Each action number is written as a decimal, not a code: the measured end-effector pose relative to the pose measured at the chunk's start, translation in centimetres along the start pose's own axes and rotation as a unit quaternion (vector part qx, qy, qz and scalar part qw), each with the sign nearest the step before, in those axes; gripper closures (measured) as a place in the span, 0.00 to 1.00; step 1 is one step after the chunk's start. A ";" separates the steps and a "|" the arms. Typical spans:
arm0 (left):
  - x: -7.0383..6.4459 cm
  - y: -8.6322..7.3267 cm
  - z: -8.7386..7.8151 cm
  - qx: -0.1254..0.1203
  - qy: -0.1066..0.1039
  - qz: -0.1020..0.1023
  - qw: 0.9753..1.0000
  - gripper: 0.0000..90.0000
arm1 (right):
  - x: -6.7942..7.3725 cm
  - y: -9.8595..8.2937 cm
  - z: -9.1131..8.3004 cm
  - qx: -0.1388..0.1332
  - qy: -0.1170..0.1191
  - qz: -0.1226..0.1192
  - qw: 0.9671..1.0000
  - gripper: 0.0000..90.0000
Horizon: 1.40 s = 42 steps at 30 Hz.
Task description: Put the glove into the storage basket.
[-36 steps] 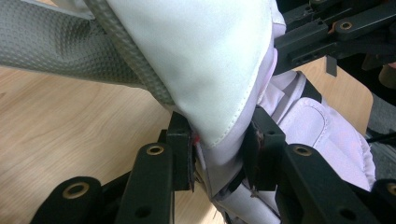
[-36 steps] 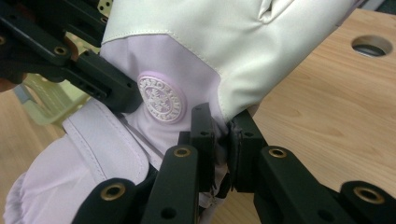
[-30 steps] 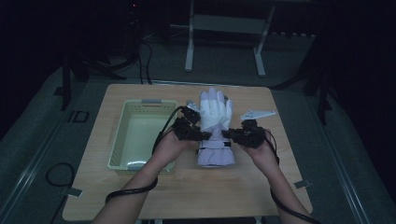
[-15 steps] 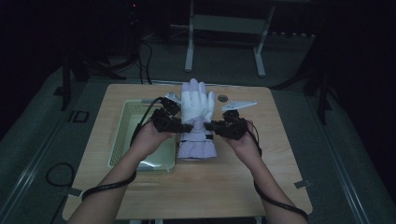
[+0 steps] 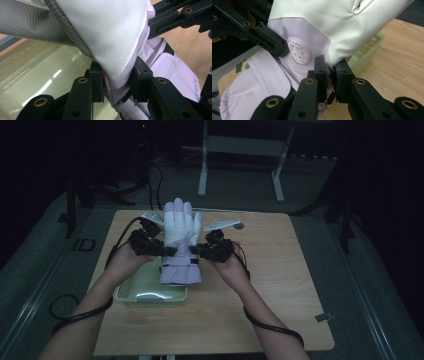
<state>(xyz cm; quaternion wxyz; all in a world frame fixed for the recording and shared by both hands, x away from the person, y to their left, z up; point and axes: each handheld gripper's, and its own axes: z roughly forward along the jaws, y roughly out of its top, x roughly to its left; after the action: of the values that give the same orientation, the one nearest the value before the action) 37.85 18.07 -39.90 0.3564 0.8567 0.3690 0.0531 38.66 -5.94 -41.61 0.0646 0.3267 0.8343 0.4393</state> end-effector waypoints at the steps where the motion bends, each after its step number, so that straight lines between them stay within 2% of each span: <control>1: 0.4 -0.3 -0.3 -0.001 0.004 0.000 1.000 0.75 | 0.3 0.2 0.5 -0.001 -0.001 0.000 1.000 0.91; 3: 0.7 -0.6 -0.5 -0.003 0.006 0.003 1.000 0.75 | 0.7 0.4 1.0 -0.002 -0.002 -0.003 1.000 0.91; 4: 1.6 -1.4 -0.8 -0.002 0.007 -0.004 1.000 0.75 | 1.0 0.6 1.5 -0.001 -0.004 -0.001 1.000 0.91; 5: 1.8 -1.6 -0.8 -0.001 0.007 -0.005 1.000 0.75 | 1.4 0.8 2.5 0.000 -0.002 0.003 1.000 0.91; 8: 2.7 -2.9 -0.5 -0.001 0.008 -0.017 1.000 0.75 | 1.9 0.6 4.0 0.005 -0.002 0.008 1.000 0.91; 9: 2.7 -2.9 -0.5 -0.001 0.008 -0.017 1.000 0.75 | 1.9 0.6 4.0 0.005 -0.002 0.008 1.000 0.91; 12: 3.6 -4.8 0.9 0.001 0.007 -0.031 1.000 0.75 | 2.4 -0.4 6.0 0.021 -0.015 0.005 1.000 0.91; 16: 4.4 -6.2 2.6 0.013 0.000 -0.052 0.999 0.75 | 2.2 -1.5 7.6 0.042 -0.017 0.020 0.999 0.91; 18: 4.6 -6.8 3.4 0.023 -0.001 -0.063 0.998 0.75 | 2.3 -2.2 8.4 0.054 -0.023 0.020 0.998 0.91; 20: 4.7 -7.3 3.9 0.031 -0.005 -0.067 0.997 0.75 | 2.3 -2.7 9.0 0.066 -0.024 0.023 0.997 0.91; 22: 4.7 -7.8 4.3 0.038 -0.006 -0.073 0.997 0.75 | 2.3 -3.2 9.4 0.075 -0.023 0.029 0.997 0.91; 25: 4.6 -8.3 4.9 0.050 -0.001 -0.069 0.996 0.75 | 2.6 -3.8 9.8 0.091 -0.026 0.033 0.995 0.90; 27: 4.5 -8.4 5.3 0.060 0.005 -0.067 0.996 0.75 | 2.6 -4.1 9.9 0.098 -0.020 0.035 0.994 0.90; 29: 4.5 -8.5 5.7 0.064 0.000 -0.066 0.996 0.75 | 2.5 -4.1 9.9 0.107 -0.018 0.038 0.993 0.89; 32: 4.4 -8.4 6.3 0.073 0.005 -0.066 0.995 0.74 | 2.3 -4.3 9.9 0.114 -0.022 0.038 0.993 0.87; 37: 4.3 -8.3 7.4 0.089 0.007 -0.066 0.994 0.72 | 1.8 -4.5 10.1 0.118 -0.027 0.038 0.992 0.76; 40: 4.4 -8.1 8.0 0.105 0.014 -0.068 0.992 0.71 | 1.9 -4.4 10.2 0.122 -0.027 0.024 0.992 0.72; 42: 4.4 -8.0 8.2 0.111 0.019 -0.073 0.991 0.70 | 1.9 -4.4 10.1 0.120 -0.018 0.027 0.992 0.65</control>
<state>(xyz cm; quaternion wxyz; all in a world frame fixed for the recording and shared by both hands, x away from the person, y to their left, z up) 39.16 20.10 -51.93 0.2551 0.8607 0.4406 0.0016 39.06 0.42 -50.84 0.0284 0.3623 0.8706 0.3318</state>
